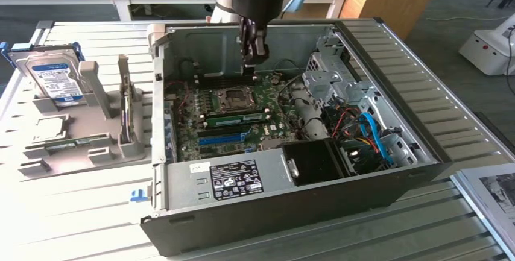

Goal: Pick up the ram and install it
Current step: 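Press down the ram until it locks into place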

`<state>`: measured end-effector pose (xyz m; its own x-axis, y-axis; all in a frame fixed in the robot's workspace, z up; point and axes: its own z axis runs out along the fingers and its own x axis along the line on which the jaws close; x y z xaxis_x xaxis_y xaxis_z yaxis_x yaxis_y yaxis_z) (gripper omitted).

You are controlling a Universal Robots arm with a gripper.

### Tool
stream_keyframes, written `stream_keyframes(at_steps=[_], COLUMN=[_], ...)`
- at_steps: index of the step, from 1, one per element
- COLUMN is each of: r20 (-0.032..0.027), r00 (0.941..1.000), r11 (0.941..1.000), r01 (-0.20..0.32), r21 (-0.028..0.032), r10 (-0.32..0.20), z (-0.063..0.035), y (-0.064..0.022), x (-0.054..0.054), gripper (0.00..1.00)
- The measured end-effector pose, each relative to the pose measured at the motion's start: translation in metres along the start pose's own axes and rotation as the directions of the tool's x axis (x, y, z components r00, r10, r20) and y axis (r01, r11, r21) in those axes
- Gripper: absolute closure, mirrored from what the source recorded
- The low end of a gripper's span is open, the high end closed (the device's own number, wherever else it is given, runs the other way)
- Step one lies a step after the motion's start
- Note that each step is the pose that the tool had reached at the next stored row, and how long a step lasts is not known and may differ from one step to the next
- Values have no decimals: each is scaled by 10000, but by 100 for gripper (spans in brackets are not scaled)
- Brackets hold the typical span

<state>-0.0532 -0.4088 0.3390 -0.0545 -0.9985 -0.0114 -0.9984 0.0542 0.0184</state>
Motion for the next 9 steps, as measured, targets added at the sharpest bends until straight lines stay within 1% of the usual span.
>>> stream_keyframes(at_steps=[3, 5, 9], r20=[8, 15, 30], r00=[9987, 9962, 9874], r11=[9987, 9962, 9874], r01=[-504, -874, -1581], r21=[5, 9, 15], r10=[504, 874, 1581], z=[0, 2, 4], y=[0, 0, 0], x=[0, 0, 0], gripper=[90, 90, 90])
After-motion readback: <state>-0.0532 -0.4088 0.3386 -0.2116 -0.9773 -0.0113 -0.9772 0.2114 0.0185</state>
